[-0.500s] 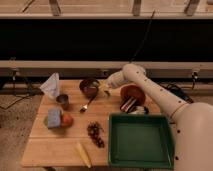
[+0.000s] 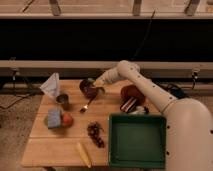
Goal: Place pepper in purple bowl
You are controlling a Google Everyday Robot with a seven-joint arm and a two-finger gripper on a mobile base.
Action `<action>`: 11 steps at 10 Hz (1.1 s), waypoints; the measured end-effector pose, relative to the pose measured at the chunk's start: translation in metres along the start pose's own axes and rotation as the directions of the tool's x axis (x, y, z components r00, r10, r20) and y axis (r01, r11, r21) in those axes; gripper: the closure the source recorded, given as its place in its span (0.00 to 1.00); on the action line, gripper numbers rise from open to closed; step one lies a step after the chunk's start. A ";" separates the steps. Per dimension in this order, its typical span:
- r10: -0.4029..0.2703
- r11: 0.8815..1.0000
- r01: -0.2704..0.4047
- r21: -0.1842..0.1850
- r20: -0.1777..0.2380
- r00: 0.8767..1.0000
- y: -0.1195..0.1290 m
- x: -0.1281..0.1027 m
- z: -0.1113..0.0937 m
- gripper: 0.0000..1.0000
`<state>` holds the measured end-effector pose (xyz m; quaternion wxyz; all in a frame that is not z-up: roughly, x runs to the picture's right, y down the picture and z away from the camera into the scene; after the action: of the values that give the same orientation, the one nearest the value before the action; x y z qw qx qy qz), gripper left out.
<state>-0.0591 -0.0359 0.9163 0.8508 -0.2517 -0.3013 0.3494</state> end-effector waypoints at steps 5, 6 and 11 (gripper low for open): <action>-0.051 0.998 0.053 -0.045 0.053 0.997 0.002 -0.042 0.031 0.52; -0.059 0.997 0.061 -0.045 0.055 0.997 0.001 -0.045 0.031 0.42; -0.072 0.996 0.074 -0.039 0.046 0.996 -0.002 -0.045 0.027 0.20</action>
<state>-0.1025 -0.0645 0.9215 0.8507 -0.2499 -0.3363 0.3173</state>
